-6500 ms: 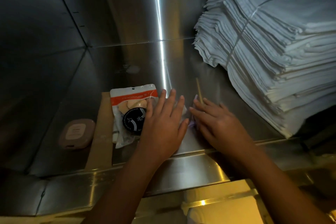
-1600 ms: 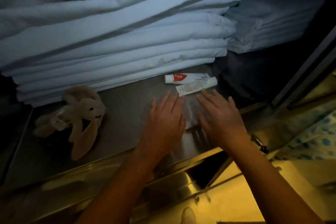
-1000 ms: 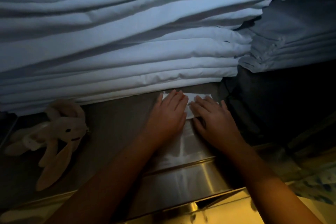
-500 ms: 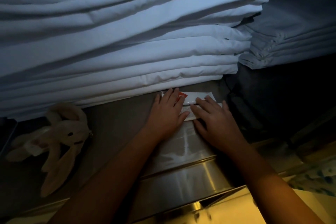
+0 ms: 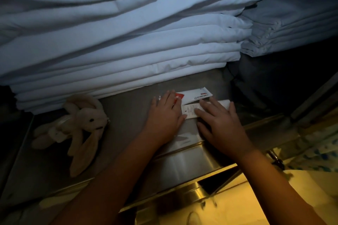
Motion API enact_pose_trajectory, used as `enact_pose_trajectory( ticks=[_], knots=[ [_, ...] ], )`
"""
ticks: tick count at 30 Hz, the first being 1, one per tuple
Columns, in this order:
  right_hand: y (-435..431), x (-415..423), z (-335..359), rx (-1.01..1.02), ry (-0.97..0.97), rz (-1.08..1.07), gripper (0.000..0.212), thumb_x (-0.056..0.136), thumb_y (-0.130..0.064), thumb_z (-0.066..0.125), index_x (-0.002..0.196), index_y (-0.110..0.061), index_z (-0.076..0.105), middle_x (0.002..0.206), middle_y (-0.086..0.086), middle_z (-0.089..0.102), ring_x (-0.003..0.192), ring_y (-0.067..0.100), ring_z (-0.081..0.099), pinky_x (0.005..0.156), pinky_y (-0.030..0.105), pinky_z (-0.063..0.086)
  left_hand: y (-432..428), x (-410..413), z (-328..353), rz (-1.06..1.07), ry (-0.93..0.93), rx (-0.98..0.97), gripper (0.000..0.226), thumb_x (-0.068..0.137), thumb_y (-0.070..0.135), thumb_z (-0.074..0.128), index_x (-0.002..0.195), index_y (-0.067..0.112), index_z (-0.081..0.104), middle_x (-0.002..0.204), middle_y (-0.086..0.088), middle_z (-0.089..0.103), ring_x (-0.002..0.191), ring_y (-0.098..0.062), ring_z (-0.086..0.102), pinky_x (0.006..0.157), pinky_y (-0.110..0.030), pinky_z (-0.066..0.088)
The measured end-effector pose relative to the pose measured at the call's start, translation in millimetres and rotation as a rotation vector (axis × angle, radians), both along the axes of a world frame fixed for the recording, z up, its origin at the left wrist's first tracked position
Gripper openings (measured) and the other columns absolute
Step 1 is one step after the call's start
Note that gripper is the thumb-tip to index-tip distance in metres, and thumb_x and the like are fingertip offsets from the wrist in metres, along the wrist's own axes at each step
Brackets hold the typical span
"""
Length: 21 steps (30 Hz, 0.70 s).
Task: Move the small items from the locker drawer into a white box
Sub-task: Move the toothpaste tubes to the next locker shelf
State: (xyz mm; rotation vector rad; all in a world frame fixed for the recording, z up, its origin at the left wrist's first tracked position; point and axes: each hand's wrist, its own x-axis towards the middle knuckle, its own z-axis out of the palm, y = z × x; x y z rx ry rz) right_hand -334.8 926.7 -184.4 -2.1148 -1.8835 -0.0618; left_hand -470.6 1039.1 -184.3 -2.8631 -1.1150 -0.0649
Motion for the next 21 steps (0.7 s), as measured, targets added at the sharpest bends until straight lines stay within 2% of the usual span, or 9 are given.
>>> enact_pose_trajectory(
  ticks=[2, 5, 8, 14, 21],
  knots=[
    [-3.1, -6.9, -0.4, 0.012, 0.029, 0.005, 0.038, 0.092, -0.029, 0.049, 0.129, -0.019, 0.052, 0.143, 0.005, 0.041, 0.138, 0.024, 0.024, 0.109, 0.051, 0.011, -6.9, -10.8, -0.8, 0.009, -0.016, -0.023, 0.060, 0.096, 0.045, 0.029, 0.147, 0.016, 0.015, 0.156, -0.007, 0.006, 0.141, -0.020, 0.002, 0.111, -0.045, 0.005],
    [-5.0, -13.0, -0.3, 0.047, 0.047, 0.021, 0.036, 0.089, -0.025, 0.055, 0.124, -0.015, 0.056, 0.138, 0.009, 0.047, 0.134, 0.026, 0.031, 0.107, 0.053, 0.015, -16.1, -28.2, -1.1, 0.033, -0.036, -0.059, 0.061, 0.096, 0.045, 0.030, 0.147, 0.017, 0.012, 0.156, -0.006, 0.004, 0.141, -0.020, 0.000, 0.111, -0.045, 0.002],
    [-2.4, -7.1, 2.5, 0.031, 0.011, 0.009, 0.038, 0.088, -0.026, 0.055, 0.125, -0.017, 0.055, 0.137, 0.008, 0.046, 0.132, 0.024, 0.032, 0.108, 0.054, 0.010, -23.5, -45.1, 0.7, 0.065, -0.045, -0.048, 0.062, 0.096, 0.047, 0.030, 0.147, 0.017, 0.014, 0.155, -0.006, 0.007, 0.141, -0.020, 0.001, 0.112, -0.045, 0.002],
    [3.4, -9.4, -3.8, -0.019, -0.072, 0.000, 0.043, 0.093, -0.033, 0.044, 0.135, -0.026, 0.045, 0.144, 0.006, 0.039, 0.136, 0.025, 0.024, 0.108, 0.056, 0.008, -34.6, -78.0, -0.7, 0.124, -0.061, -0.069, 0.060, 0.096, 0.048, 0.029, 0.146, 0.020, 0.015, 0.156, -0.004, 0.004, 0.141, -0.018, -0.002, 0.112, -0.044, -0.001],
    [-1.2, -18.3, -7.8, 0.000, -0.065, -0.002, 0.040, 0.093, -0.033, 0.045, 0.132, -0.026, 0.048, 0.142, 0.007, 0.042, 0.134, 0.028, 0.029, 0.107, 0.056, 0.011, -45.8, -102.9, -1.5, 0.153, -0.158, -0.077, 0.054, 0.096, 0.044, 0.032, 0.144, 0.020, 0.025, 0.155, -0.003, 0.011, 0.141, -0.017, 0.002, 0.110, -0.039, -0.003]
  ],
)
